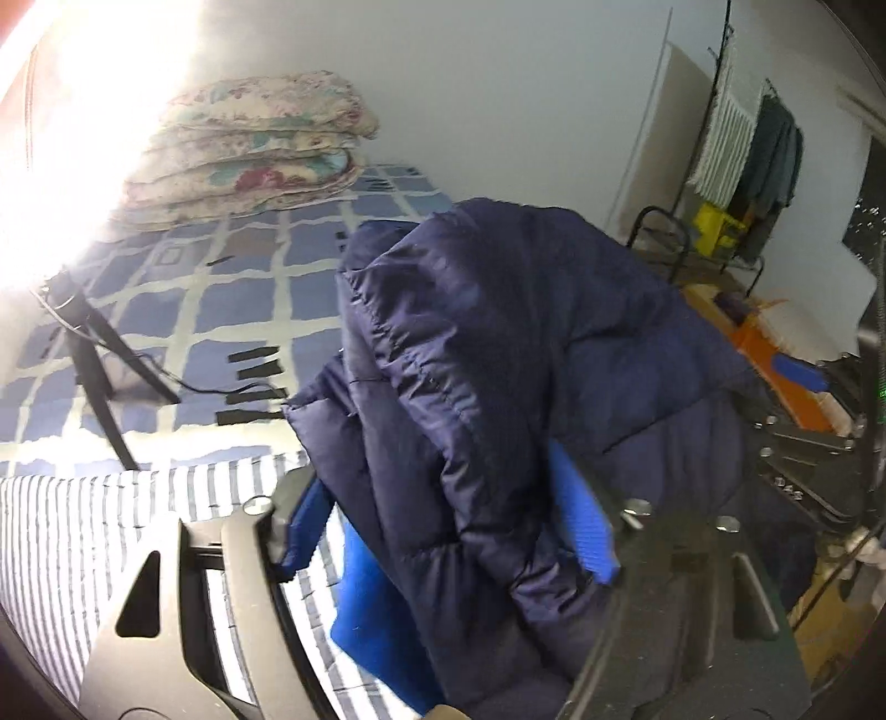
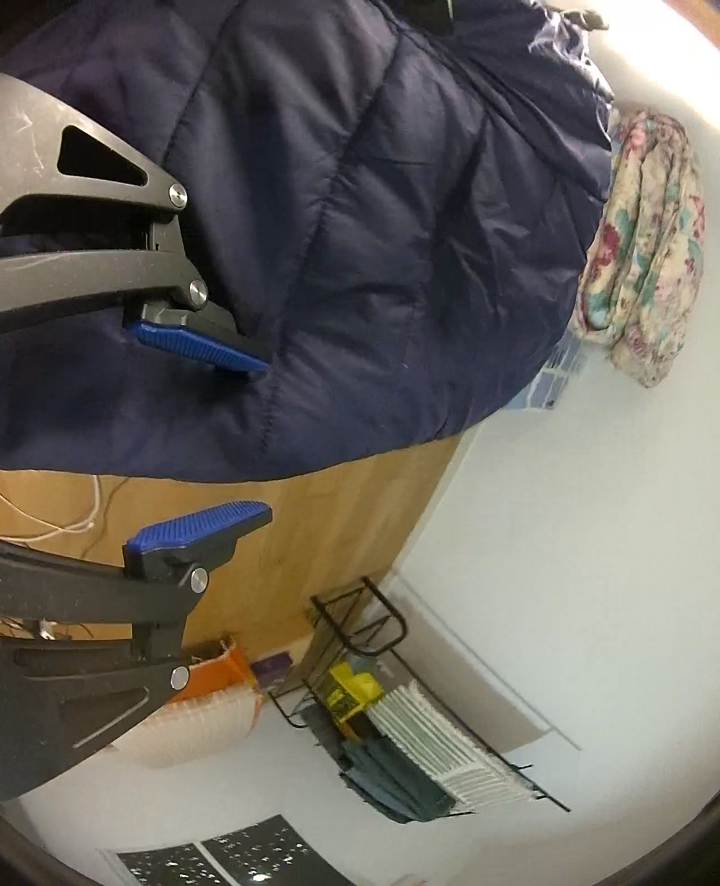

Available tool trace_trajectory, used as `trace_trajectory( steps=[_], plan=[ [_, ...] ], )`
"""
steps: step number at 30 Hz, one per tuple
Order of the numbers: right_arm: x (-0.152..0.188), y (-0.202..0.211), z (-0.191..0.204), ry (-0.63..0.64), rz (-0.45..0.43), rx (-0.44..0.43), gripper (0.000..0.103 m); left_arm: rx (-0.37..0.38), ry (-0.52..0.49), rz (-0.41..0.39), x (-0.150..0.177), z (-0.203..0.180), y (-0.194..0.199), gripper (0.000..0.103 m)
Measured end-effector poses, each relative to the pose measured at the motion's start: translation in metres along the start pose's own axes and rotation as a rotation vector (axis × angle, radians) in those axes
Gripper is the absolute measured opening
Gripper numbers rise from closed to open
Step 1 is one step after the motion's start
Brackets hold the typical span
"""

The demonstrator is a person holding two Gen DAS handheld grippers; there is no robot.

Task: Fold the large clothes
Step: 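Lower the folded jacket onto the mattress and open both tools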

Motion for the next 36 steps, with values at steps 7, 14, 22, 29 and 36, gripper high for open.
trace_trajectory(
  steps=[7, 14, 22, 29, 36],
  plan=[
    [0.008, 0.013, 0.004, -0.079, 0.003, -0.081, 0.048, -0.127, 0.012, 0.062, 0.021, 0.016, -0.016, 0.091],
    [0.005, 0.02, -0.017, -0.128, -0.029, -0.103, 0.048, -0.109, 0.055, 0.002, 0.013, 0.028, 0.031, 0.09],
    [0.013, 0.068, -0.032, -0.183, -0.091, -0.152, 0.048, -0.059, 0.045, -0.072, 0.014, 0.03, 0.129, 0.09],
    [0.024, 0.143, -0.046, -0.205, -0.177, -0.179, 0.057, -0.018, -0.059, -0.145, 0.037, 0.015, 0.244, 0.09],
    [0.056, 0.242, -0.043, -0.216, -0.243, -0.165, 0.066, 0.021, -0.131, -0.208, 0.085, 0.005, 0.363, 0.09]
  ],
)
Point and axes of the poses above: each gripper's, at about its wrist camera, not at the fingertips, and y roughly against the way its jaws point, z to its left, x to its underside, the point moved 2 cm from there along -y, roughly the way its jaws point, and after that the axes turned 7 degrees about y, right-handed, at the moved point
